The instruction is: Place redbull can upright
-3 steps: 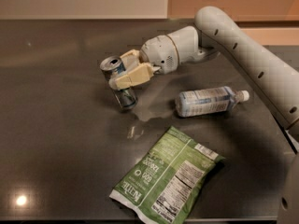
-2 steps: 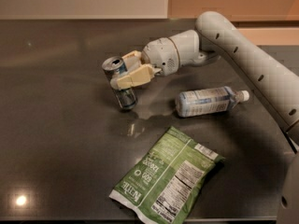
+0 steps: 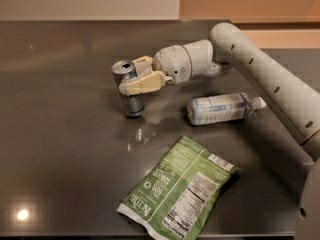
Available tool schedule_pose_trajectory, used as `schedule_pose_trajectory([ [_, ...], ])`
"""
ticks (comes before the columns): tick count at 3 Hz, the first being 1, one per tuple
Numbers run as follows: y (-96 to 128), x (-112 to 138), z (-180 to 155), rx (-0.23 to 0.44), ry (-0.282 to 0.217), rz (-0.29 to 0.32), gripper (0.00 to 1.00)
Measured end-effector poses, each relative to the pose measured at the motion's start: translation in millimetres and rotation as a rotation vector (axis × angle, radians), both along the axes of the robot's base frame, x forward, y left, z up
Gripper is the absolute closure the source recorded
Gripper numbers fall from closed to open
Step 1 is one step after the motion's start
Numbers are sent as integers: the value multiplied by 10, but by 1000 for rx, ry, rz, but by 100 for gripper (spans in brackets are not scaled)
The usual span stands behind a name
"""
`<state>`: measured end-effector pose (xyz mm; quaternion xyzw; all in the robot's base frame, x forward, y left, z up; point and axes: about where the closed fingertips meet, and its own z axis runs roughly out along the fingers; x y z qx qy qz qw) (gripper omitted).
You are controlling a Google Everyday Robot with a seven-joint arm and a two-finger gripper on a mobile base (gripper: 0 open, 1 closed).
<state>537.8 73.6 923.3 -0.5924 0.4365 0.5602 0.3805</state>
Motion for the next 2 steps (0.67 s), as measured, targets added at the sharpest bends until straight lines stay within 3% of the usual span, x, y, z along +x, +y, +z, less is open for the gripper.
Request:
schedule_pose_trajectory([
  [1, 34, 29, -7, 40, 3, -1, 100],
  [2, 54, 46, -31, 58, 5, -1, 84],
])
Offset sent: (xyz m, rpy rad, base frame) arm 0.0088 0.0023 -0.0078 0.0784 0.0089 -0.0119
